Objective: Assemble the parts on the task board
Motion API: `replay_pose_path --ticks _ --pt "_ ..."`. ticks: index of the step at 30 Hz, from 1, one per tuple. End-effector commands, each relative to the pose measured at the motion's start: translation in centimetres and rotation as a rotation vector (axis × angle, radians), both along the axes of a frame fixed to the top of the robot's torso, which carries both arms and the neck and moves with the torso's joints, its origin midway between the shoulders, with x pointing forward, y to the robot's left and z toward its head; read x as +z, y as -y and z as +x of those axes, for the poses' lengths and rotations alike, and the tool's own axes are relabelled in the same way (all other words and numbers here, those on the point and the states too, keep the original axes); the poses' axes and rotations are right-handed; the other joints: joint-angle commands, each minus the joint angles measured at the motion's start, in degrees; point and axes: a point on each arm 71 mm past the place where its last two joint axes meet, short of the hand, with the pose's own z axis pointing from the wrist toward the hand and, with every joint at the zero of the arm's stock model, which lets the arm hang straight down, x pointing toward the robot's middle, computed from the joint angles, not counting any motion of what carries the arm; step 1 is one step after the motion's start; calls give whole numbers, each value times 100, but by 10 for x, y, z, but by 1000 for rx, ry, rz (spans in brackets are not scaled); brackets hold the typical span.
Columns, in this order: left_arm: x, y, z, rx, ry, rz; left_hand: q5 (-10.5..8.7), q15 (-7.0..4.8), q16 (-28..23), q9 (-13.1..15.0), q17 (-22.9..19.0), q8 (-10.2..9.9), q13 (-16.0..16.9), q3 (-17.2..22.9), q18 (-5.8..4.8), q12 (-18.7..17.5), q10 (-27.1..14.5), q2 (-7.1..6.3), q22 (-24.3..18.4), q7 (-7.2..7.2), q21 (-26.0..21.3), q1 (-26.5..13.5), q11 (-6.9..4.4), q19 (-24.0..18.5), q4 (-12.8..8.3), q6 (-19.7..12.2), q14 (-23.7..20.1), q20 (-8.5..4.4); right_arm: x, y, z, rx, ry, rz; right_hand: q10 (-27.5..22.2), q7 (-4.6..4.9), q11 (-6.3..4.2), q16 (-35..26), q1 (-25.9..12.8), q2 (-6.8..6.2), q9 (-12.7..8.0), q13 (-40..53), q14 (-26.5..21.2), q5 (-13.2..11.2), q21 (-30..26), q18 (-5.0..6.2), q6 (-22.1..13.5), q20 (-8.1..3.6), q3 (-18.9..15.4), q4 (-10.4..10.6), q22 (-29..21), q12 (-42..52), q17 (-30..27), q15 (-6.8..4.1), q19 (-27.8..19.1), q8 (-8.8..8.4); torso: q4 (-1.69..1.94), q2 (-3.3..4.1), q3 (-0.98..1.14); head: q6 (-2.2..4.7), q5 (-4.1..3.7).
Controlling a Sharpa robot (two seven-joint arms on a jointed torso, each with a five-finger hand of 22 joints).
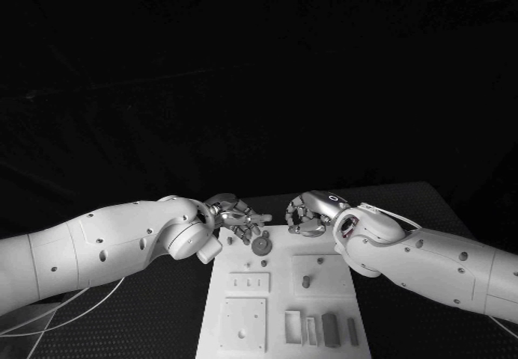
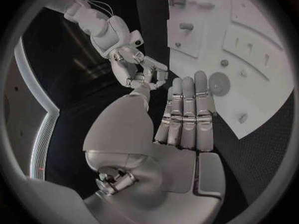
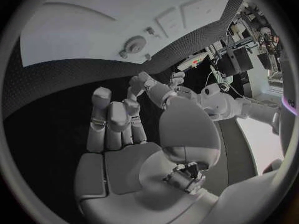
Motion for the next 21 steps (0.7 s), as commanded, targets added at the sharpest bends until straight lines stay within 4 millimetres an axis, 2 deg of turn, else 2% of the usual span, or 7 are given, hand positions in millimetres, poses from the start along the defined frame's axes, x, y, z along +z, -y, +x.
replay_pose_path --ticks 1,2,6,11,17,21 --pt "-2 5 -1 9 -36 16 -4 15 8 -18 2 -32 22 28 59 -26 -9 -93 15 9 -2 -197 26 -42 -10 19 -45 18 2 -6 -2 -13 19 -3 24 128 -24 34 10 28 148 -6 1 21 32 80 579 -52 25 -23 61 -28 -6 -50 9 50 13 0 4 -5 13" --pt "-2 7 -1 5 -38 13 -4 15 8 -23 2 -39 37 55 64 -33 -14 -133 22 9 -5 -286 26 -45 -7 20 -52 17 2 -9 -3 -7 18 0 26 128 -24 34 9 27 148 -6 3 21 33 80 582 -53 27 -23 61 -28 -6 -50 12 49 17 1 5 -9 10" --pt "-2 11 -1 4 -38 6 -2 18 16 -47 3 -69 119 312 79 -67 -36 -249 62 13 -22 -533 31 -64 -17 20 -73 22 3 -19 -7 14 12 4 41 133 -22 35 3 20 149 -7 20 21 37 80 597 -64 39 -23 58 -28 -9 -53 29 45 -8 8 10 -6 19" --pt "-2 14 -1 4 -42 0 -7 20 25 -57 5 -80 191 496 85 -93 -46 -302 102 11 -32 -741 32 -76 -13 30 -84 26 4 -26 -9 30 10 8 48 133 -21 34 0 19 150 -9 27 21 37 80 601 -69 44 -23 56 -29 -12 -53 36 42 -8 4 14 -23 17" --pt "-2 17 -2 6 -47 15 -3 21 31 -56 6 -77 223 557 85 -102 -44 -307 124 8 -33 -816 30 -78 -15 43 -87 30 5 -32 -12 42 15 19 52 134 -21 34 -2 20 151 -9 32 21 37 80 606 -73 48 -23 55 -30 -13 -53 40 41 -2 6 9 -39 12" --pt "-3 18 -2 5 -48 24 -4 17 39 -53 10 -74 246 590 91 -106 -42 -248 142 2 -30 -762 26 -81 -34 51 -86 26 6 -34 -14 49 17 25 56 135 -20 33 -4 19 153 -10 36 21 38 80 610 -77 50 -23 53 -31 -14 -53 45 40 4 6 6 -51 18"
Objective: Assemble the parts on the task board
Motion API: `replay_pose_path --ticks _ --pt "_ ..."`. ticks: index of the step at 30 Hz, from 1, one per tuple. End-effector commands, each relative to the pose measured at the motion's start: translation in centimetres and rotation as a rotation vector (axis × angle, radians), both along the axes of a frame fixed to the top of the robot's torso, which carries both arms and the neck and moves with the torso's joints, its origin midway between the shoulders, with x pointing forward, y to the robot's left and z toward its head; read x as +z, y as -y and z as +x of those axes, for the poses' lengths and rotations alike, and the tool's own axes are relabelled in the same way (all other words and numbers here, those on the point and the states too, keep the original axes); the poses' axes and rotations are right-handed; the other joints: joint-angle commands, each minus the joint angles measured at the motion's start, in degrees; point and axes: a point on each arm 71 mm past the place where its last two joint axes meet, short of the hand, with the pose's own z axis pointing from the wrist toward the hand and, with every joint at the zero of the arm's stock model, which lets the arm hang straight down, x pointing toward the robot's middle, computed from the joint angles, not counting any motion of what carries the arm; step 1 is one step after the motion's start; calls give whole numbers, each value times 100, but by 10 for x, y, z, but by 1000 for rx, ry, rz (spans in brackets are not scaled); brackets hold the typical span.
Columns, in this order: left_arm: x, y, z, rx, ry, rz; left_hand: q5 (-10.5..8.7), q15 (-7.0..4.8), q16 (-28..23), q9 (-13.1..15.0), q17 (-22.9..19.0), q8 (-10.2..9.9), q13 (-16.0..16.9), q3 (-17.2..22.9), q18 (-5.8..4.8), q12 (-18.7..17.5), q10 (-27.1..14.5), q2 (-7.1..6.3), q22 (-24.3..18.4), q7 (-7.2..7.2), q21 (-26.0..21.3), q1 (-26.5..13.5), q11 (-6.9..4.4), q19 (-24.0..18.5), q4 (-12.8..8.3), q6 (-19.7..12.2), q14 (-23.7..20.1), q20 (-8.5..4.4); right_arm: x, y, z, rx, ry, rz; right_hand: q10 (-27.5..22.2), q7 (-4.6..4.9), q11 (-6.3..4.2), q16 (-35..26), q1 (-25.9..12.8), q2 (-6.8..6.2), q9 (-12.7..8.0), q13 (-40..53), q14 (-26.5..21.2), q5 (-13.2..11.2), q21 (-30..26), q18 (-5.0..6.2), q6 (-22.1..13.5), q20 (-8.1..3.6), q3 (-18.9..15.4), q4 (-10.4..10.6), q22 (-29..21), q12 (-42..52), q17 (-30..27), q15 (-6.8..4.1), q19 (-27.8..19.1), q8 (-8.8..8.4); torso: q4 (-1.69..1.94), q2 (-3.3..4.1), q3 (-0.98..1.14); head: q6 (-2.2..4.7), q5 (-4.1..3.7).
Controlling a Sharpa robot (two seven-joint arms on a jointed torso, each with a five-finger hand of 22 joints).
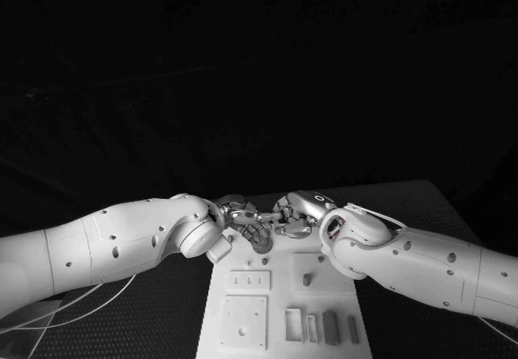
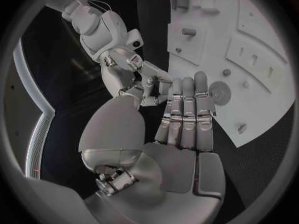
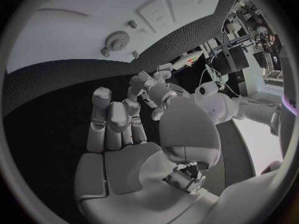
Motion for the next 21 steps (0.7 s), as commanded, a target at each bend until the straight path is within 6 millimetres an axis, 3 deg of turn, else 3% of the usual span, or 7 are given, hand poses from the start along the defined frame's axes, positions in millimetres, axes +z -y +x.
replay_pose_path --ticks 1,17,21 --pt "0 1 0 8 -6 13 -4 -1 40 -1 8 -8 18 33 97 -37 -21 69 19 2 -30 40 4 -42 -5 51 -27 -14 2 -2 -2 2 15 6 37 160 0 33 -3 21 153 -10 14 21 38 81 587 -48 43 0 53 -31 -9 -35 14 40 9 1 -6 -20 4" --pt "0 5 1 3 -4 11 -4 3 60 6 19 -8 112 -120 95 -68 -26 212 103 5 -24 279 6 -69 -8 49 -40 -9 3 -10 -7 26 9 12 51 162 2 31 -7 17 158 -13 30 21 38 81 599 -62 50 -2 49 -35 -13 -35 29 36 2 1 -7 -34 2" --pt "0 6 0 10 -20 -10 -3 -3 68 13 21 3 146 -170 96 -72 -12 302 129 -5 -26 418 -2 -73 -27 67 -38 -11 3 -12 -7 27 9 12 55 162 2 30 -9 17 160 -14 34 21 37 81 602 -65 52 -2 47 -37 -14 -34 33 35 4 3 -6 -41 -2"
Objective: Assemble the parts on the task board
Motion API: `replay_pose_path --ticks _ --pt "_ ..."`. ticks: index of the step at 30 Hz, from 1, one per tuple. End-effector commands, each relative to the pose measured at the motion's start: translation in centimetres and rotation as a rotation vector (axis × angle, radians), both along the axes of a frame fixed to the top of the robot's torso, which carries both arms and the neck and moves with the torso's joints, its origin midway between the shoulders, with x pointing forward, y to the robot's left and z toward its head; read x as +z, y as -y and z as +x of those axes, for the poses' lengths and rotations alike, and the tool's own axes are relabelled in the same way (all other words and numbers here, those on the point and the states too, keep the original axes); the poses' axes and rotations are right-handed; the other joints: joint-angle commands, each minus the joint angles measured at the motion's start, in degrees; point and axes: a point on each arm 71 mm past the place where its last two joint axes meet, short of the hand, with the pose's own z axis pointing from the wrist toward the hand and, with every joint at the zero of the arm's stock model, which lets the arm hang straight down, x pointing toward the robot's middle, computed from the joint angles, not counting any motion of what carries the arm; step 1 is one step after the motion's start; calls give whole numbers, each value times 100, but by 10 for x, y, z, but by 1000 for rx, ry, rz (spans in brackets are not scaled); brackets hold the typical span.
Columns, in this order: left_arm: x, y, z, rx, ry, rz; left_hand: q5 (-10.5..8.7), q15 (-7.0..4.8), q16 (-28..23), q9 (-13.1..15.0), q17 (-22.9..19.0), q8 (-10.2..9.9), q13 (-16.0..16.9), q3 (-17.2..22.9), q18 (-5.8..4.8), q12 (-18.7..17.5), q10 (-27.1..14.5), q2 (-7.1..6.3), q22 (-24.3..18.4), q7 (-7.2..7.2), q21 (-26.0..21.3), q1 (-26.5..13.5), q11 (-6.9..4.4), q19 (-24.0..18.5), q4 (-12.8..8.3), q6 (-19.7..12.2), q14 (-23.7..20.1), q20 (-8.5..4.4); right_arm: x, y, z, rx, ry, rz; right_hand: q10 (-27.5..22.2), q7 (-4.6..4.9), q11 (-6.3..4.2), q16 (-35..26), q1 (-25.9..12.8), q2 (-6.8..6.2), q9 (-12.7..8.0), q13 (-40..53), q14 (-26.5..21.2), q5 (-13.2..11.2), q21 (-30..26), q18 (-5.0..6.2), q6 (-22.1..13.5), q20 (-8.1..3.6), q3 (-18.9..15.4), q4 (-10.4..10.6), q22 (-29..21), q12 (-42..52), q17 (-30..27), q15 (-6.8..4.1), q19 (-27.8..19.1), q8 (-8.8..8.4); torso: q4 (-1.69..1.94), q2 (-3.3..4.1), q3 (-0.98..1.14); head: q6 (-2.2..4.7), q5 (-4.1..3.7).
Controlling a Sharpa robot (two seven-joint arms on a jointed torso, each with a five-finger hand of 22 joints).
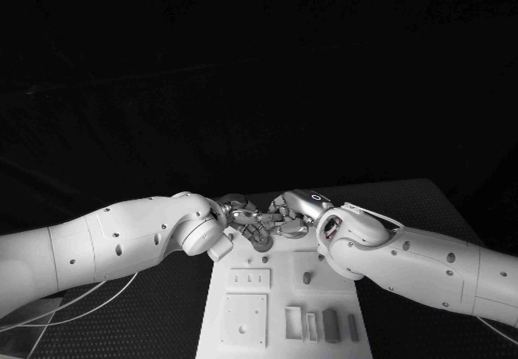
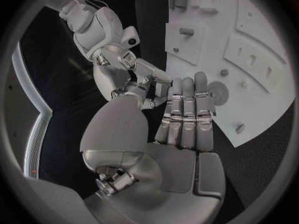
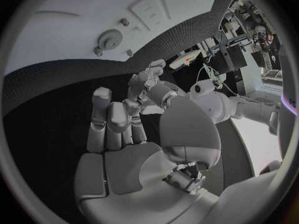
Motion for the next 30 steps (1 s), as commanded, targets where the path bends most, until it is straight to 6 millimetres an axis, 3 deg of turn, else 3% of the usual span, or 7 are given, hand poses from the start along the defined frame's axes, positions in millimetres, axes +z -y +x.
replay_pose_path --ticks 1,8,24,30 --pt "1 4 -1 -3 -7 -25 -4 -4 27 10 7 7 25 -60 79 -28 -7 48 20 -2 -26 138 -5 -52 -6 68 -36 7 0 -4 -1 11 7 -1 55 165 2 30 10 36 158 -10 10 21 38 81 599 -55 26 3 47 -37 -7 -27 4 34 2 1 2 -6 -6" --pt "2 6 -2 -2 -8 -36 -3 -14 46 27 10 36 86 -180 76 -29 48 186 65 -29 -28 434 -29 -42 -17 125 -18 -1 0 -6 -1 14 5 -3 58 165 2 29 8 35 159 -11 14 21 37 81 601 -58 27 3 46 -39 -7 -27 8 32 2 1 -4 -3 -19" --pt "2 2 0 21 2 -35 2 -65 145 55 54 103 239 -413 63 -19 223 525 175 -112 -17 1166 -104 48 -10 310 76 -45 -1 -3 0 10 2 -7 66 165 2 26 4 35 163 -13 21 21 35 81 607 -64 31 3 43 -42 -11 -27 15 30 -5 1 8 -4 -17" --pt "2 3 0 21 -1 -37 1 -67 156 51 62 96 264 -482 53 -31 229 563 191 -113 -24 1206 -105 50 12 318 76 -49 -1 -3 -1 12 0 -9 68 164 1 26 3 33 165 -13 27 21 34 81 610 -67 31 2 42 -43 -6 -27 17 29 3 4 9 -11 -21"
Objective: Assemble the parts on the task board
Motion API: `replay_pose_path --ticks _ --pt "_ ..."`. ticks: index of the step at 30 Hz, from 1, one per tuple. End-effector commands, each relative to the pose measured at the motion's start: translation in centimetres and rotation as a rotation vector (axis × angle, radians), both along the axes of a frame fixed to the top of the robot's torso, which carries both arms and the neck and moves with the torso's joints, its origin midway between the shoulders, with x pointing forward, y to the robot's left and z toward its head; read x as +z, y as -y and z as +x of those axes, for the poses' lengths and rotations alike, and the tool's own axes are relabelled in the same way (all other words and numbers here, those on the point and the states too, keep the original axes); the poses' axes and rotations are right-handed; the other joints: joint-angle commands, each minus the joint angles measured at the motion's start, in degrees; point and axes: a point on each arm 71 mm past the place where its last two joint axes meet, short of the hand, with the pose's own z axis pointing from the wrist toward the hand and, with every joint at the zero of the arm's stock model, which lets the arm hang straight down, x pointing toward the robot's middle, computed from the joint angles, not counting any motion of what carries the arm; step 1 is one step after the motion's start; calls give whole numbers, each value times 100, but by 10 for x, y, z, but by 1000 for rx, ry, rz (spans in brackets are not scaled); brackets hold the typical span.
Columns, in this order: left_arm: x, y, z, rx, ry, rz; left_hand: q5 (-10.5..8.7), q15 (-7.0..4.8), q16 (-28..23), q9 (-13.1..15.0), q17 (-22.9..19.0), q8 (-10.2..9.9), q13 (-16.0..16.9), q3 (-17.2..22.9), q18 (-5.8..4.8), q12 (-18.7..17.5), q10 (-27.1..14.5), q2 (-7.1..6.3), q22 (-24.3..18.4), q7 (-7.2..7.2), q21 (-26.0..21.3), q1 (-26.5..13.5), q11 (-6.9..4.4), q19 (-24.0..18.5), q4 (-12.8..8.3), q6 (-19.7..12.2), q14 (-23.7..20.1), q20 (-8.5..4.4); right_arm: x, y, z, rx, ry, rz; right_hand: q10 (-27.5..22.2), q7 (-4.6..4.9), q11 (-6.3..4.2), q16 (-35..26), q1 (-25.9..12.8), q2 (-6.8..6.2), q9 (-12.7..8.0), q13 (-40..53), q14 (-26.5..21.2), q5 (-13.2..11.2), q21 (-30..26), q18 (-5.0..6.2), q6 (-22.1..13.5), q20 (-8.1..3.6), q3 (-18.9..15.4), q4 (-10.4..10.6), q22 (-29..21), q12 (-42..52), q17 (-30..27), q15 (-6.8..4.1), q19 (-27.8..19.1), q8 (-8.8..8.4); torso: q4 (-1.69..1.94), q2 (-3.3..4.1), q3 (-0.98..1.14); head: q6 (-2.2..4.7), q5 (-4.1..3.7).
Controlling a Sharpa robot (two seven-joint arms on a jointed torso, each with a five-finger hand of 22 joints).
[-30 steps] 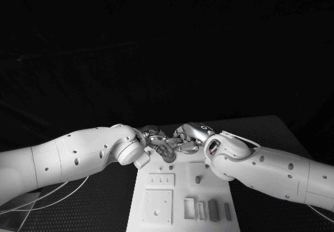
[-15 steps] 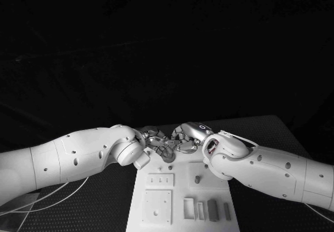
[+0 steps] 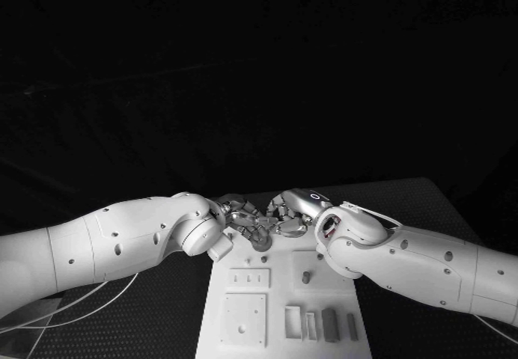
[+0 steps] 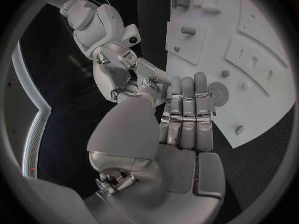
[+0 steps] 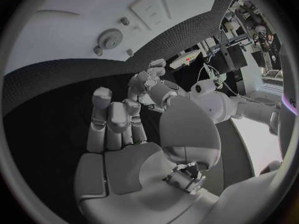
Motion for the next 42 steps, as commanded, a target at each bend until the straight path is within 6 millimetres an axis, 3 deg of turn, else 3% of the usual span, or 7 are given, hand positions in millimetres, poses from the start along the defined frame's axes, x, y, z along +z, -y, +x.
replay_pose_path --ticks 1,11,16,22,27,34,42 --pt "3 3 0 2 13 -21 2 -15 22 -7 7 -4 12 -60 57 -33 33 15 8 -7 -25 37 10 26 14 48 23 -27 -1 -2 -2 15 -1 -8 39 178 13 26 -2 37 159 -9 25 37 34 81 590 -37 34 4 42 -21 -3 -29 8 29 3 1 2 -6 0" --pt "2 4 1 1 -8 -23 19 -20 26 -12 8 -9 26 -77 58 -41 37 52 16 -12 -32 65 6 30 9 54 23 -35 -1 -3 -3 15 -3 -7 42 178 13 25 -2 36 161 -10 29 37 34 81 593 -40 35 3 41 -22 -4 -29 11 28 1 2 3 -27 7" --pt "0 4 1 1 -22 -14 715 -28 42 -43 4 -41 101 -169 39 -84 62 -73 52 -22 -73 -74 -2 49 22 105 28 -49 -1 -4 -3 15 -1 -6 44 178 13 25 -3 35 162 -10 32 37 33 81 594 -41 36 3 40 -23 -1 -30 13 27 -1 0 1 -34 7" --pt "0 5 1 6 -27 -4 1766 -74 151 33 87 20 292 -167 39 -47 206 -300 153 -111 -68 -314 -73 129 12 289 76 -93 -1 -6 -3 18 -2 -6 46 178 13 24 -2 35 163 -11 34 37 32 80 597 -43 38 3 39 -24 -3 -30 14 25 1 -1 3 -41 2" --pt "-1 6 0 4 -31 5 2191 -99 220 96 153 47 445 -129 39 1 258 -412 243 -149 -54 -463 -113 169 5 363 98 -119 -2 -7 -4 20 -4 -5 48 178 13 24 -3 35 164 -11 37 37 32 81 598 -45 39 3 38 -25 -1 -30 16 25 1 0 4 -45 -1" --pt "-1 7 0 6 -33 7 2227 -121 281 128 210 64 501 -109 43 72 262 -439 313 -169 -24 -528 -133 198 -4 403 111 -141 -3 -7 -4 19 -5 -6 51 179 13 23 -3 34 166 -11 39 37 31 81 602 -47 40 3 38 -26 -4 -30 18 24 4 2 3 -58 1" --pt "-2 7 0 18 -51 -3 2277 -135 337 174 266 72 571 22 35 153 230 -379 402 -188 -29 -174 -148 165 -181 423 92 -151 -3 -8 -3 19 -7 -9 53 179 13 22 -3 33 167 -12 42 37 30 81 604 -49 41 2 37 -27 -2 -30 20 22 5 3 4 -85 6"
